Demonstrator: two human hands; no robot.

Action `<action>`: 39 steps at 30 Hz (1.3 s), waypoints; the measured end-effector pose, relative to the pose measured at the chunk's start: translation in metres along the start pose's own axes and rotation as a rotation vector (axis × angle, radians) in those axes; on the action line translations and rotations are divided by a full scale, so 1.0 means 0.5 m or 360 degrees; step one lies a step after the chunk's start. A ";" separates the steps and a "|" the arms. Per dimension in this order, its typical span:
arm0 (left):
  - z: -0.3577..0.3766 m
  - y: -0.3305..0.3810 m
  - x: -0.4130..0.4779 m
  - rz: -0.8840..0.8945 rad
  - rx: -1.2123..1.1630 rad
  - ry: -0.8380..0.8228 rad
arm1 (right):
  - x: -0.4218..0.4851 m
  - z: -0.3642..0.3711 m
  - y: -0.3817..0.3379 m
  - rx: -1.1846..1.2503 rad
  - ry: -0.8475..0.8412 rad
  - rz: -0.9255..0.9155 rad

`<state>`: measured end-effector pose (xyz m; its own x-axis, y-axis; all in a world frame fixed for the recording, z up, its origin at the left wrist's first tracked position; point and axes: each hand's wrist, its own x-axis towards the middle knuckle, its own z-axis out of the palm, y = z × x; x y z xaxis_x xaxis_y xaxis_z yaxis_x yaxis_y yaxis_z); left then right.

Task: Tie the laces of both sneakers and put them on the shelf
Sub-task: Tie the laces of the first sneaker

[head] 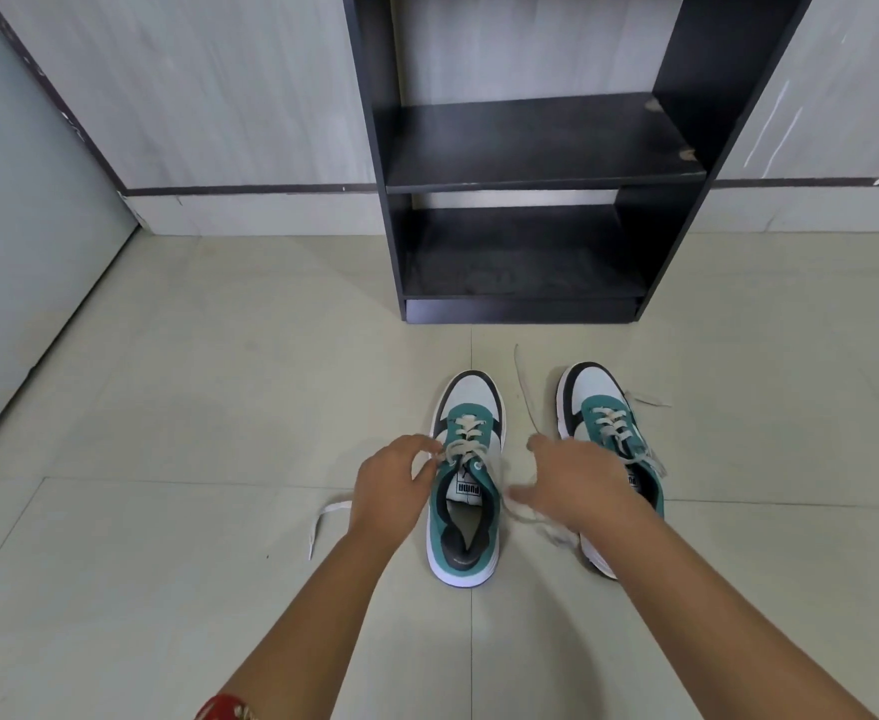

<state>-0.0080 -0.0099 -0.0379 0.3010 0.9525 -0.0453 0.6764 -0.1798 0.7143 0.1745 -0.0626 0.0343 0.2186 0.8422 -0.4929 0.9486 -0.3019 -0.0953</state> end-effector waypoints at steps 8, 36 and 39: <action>0.001 0.015 0.006 0.0164 0.0127 0.0138 | 0.040 0.059 -0.038 0.0949 0.0323 0.0029; 0.000 0.005 -0.005 -0.0370 -0.0482 -0.0213 | 0.041 0.075 0.041 0.1954 -0.0096 -0.0446; -0.006 0.054 0.004 -0.0424 -0.1119 -0.0171 | 0.048 0.083 0.001 0.2384 -0.0106 -0.0481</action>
<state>0.0086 -0.0120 -0.0166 0.2754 0.9063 -0.3206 0.1584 0.2862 0.9450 0.1709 -0.0611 -0.0133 0.0167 0.9445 -0.3281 -0.1511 -0.3220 -0.9346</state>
